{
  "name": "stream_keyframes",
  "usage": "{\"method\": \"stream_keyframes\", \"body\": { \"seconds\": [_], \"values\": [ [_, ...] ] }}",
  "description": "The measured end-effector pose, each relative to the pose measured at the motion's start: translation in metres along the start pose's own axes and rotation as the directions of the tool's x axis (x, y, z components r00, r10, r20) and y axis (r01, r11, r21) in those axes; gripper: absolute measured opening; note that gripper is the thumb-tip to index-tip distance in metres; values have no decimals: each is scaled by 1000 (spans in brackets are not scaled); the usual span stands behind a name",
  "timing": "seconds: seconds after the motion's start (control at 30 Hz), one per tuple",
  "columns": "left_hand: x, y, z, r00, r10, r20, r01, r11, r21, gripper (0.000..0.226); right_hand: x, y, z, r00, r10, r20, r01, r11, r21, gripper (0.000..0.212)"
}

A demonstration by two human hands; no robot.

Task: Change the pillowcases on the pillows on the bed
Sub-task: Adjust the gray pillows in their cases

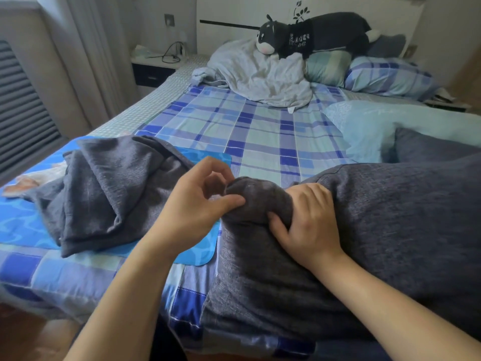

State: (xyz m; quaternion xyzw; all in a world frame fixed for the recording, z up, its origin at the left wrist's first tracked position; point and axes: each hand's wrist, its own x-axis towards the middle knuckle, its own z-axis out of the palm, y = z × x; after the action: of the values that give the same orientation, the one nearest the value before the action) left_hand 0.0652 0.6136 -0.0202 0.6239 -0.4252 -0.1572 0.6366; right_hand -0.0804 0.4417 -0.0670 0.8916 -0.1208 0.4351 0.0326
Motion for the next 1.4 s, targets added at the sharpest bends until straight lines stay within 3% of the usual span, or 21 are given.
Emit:
{"method": "stream_keyframes", "body": {
  "seconds": [0.27,0.37,0.53,0.7,0.77,0.87,0.93,1.0,1.17,1.23,1.33,1.4],
  "values": [
    [-2,4,11,989,-26,-147,4,989,-147,43,0,1,9,1000,2,11,-2,1000,-24,46],
    [3,2,14,987,-35,-157,13,990,-139,36,0,2,9,1000,11,9,-11,1000,-7,45],
    [4,3,23,983,-35,-180,41,999,26,18,-1,1,8,1000,11,8,-11,1000,-14,45],
    [12,0,25,949,-13,-314,110,950,294,55,-3,-8,7,999,-35,5,35,999,-23,41],
    [11,-2,22,959,17,-284,68,955,288,48,-3,-8,7,1000,-22,7,22,999,-24,40],
    [0,2,10,983,87,-162,-53,978,204,14,1,-1,9,1000,13,13,-13,999,-32,41],
    [-4,-1,0,975,214,-66,-177,917,358,20,5,2,14,999,29,22,-28,999,-47,41],
    [-3,-7,-7,962,270,-48,-207,828,521,28,9,1,19,999,28,30,-26,998,-65,40],
    [0,-13,4,976,156,-149,-34,792,610,15,8,-3,21,999,17,27,-15,997,-77,39],
    [0,-10,14,977,78,-199,87,706,703,10,7,-4,21,999,16,28,-14,997,-79,39],
    [2,4,23,968,-91,-235,250,471,846,21,6,-8,21,999,8,33,-6,996,-86,40],
    [5,10,18,968,-122,-221,252,499,829,20,3,-8,20,1000,2,31,0,996,-87,40]
  ]
}}
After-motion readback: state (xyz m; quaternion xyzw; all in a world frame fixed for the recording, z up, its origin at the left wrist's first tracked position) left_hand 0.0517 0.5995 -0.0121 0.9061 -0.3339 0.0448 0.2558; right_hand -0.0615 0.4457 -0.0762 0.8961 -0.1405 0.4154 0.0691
